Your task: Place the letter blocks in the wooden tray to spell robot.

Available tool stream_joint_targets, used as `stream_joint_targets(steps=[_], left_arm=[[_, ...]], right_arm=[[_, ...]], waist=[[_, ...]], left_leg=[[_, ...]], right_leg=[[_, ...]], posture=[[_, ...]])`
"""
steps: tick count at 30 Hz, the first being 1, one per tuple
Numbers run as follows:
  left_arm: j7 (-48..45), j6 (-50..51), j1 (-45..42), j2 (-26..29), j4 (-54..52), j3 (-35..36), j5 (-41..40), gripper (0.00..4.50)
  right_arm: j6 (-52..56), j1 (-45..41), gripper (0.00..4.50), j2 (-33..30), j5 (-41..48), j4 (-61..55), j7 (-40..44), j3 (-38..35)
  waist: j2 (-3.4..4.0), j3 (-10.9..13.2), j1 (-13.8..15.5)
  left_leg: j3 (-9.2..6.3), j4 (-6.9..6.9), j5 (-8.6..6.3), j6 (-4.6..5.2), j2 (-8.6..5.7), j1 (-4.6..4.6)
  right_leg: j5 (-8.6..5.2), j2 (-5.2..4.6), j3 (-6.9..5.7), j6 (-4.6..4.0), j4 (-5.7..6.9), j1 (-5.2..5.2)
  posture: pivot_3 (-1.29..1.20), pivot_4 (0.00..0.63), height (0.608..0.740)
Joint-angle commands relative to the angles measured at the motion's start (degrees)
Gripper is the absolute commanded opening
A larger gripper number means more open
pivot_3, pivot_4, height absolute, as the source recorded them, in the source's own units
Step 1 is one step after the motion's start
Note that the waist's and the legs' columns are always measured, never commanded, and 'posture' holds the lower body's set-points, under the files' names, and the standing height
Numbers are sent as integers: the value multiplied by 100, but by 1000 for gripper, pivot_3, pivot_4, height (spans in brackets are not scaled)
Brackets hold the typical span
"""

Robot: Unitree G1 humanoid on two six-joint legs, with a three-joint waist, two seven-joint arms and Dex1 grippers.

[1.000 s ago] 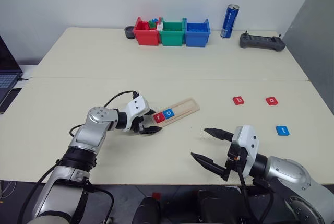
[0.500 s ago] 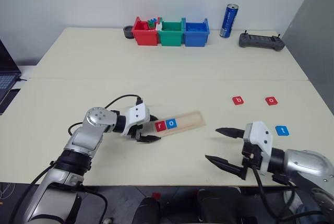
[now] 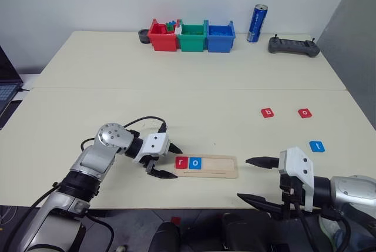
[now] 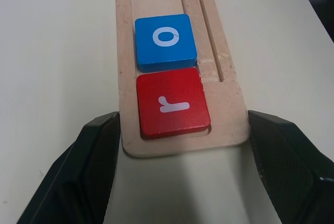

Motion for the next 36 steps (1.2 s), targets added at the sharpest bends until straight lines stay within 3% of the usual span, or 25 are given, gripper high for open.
stream_joint_targets(steps=[1,8,11,12,20,31,36], left_arm=[[-55,-132,0,-16,174,-133,135,3439],[-123,-243,-107,-187,453,-81,7,3439],[-119,-232,-191,-224,579,-28,-1,4428],[-116,-228,-203,-228,592,-3,-18,4470],[-13,-180,-119,23,357,499,-386,4470],[733,1253,574,388,-1074,1632,-1363,4470],[557,1597,885,643,-1625,1726,-1675,4470]], right_arm=[[-68,6,4500,-65,5,-87,22,-278],[-59,17,4500,-107,12,-81,39,-361],[-42,5,4500,-121,16,-90,22,-367],[-38,-3,4500,-123,18,-91,13,-368],[-44,-8,4500,-92,66,-75,-29,-468],[-166,52,4500,479,101,221,-424,-1033],[97,-562,4500,869,-119,655,-1250,-890]], waist=[[0,0,0],[0,0,1],[0,0,10],[0,0,10],[-5,3,8],[-8,6,0],[-8,8,-27]], left_leg=[[0,0,0,0,0,0],[1,1,0,0,-1,1],[1,3,0,0,-1,0],[0,3,0,0,-1,0],[-1,3,0,0,0,0],[-2,1,0,0,3,-4],[0,0,1,0,5,-1]], right_leg=[[0,0,0,0,0,0],[0,0,1,0,0,1],[0,0,0,0,0,2],[0,0,0,0,0,2],[0,1,0,0,1,1],[0,0,-1,0,1,-3],[0,1,1,0,3,-4]], posture=[[0,150,740],[0,150,740],[0,150,740],[0,150,740],[0,150,740],[0,150,740],[0,150,740]])
